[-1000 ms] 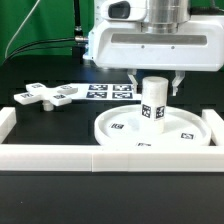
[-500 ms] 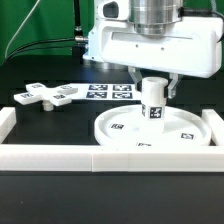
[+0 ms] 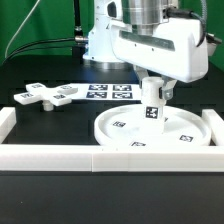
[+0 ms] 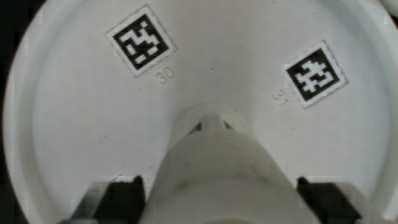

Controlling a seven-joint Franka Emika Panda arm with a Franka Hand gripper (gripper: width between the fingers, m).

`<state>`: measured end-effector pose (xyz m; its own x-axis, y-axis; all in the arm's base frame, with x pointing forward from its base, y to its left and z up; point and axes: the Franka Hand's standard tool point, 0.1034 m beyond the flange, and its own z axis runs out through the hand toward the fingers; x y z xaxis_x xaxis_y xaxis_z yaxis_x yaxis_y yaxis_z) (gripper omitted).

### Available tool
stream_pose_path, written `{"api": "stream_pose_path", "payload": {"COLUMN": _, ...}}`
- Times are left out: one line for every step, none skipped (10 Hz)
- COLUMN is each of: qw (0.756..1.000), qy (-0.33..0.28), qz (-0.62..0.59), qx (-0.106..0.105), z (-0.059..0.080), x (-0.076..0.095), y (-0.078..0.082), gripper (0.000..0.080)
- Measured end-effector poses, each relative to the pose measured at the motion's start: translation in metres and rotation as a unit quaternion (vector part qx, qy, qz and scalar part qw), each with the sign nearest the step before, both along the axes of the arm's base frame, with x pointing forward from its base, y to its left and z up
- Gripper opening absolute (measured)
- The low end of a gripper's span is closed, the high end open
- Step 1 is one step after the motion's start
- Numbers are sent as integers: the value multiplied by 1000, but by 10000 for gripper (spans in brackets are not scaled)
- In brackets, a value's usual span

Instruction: Assemble round table

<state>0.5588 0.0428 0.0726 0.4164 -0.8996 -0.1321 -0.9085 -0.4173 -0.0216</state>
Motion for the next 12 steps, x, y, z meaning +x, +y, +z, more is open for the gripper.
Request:
{"api": "stream_pose_path", "payload": {"qw": 1000, "qy": 2, "qz": -21, "qx": 0, "z": 0, "x": 0, "y": 0, "gripper": 407}}
{"api": "stream_pose_path", "payload": {"qw": 999, "qy": 4, "qz": -47, "qx": 1, "z": 0, "x": 1, "y": 0, "gripper": 407}}
{"api": "stream_pose_path", "payload": {"qw": 997, "qy": 5, "qz": -81, "qx": 4, "z": 1, "x": 2, "y": 0, "gripper": 407}}
{"api": "stream_pose_path", "payload": {"qw": 992, "qy": 0, "qz": -126, "qx": 14, "z": 0, "x": 3, "y": -1, "gripper": 407}}
{"api": "stream_pose_path", "payload": {"qw": 989, "qy": -4, "qz": -145, "qx": 20, "z": -1, "x": 3, "y": -1, "gripper": 407}}
{"api": "stream_pose_path", "payload": {"qw": 987, "qy": -3, "qz": -157, "qx": 21, "z": -1, "x": 4, "y": -1, "gripper": 407}}
{"api": "stream_pose_path", "payload": {"qw": 988, "qy": -3, "qz": -153, "qx": 21, "z": -1, "x": 3, "y": -1, "gripper": 407}}
{"api": "stream_pose_path", "payload": {"qw": 988, "qy": -3, "qz": -151, "qx": 21, "z": -1, "x": 3, "y": -1, "gripper": 568}}
{"api": "stream_pose_path", "payload": {"qw": 989, "qy": -4, "qz": -147, "qx": 21, "z": -1, "x": 3, "y": 0, "gripper": 624}}
{"api": "stream_pose_path", "payload": {"qw": 996, "qy": -4, "qz": -93, "qx": 16, "z": 3, "x": 2, "y": 3, "gripper": 624}}
{"api": "stream_pose_path", "payload": {"qw": 999, "qy": -15, "qz": -45, "qx": 15, "z": 12, "x": 2, "y": 7, "gripper": 645}}
{"api": "stream_pose_path", "payload": {"qw": 1000, "qy": -22, "qz": -6, "qx": 16, "z": 20, "x": -4, "y": 10, "gripper": 645}}
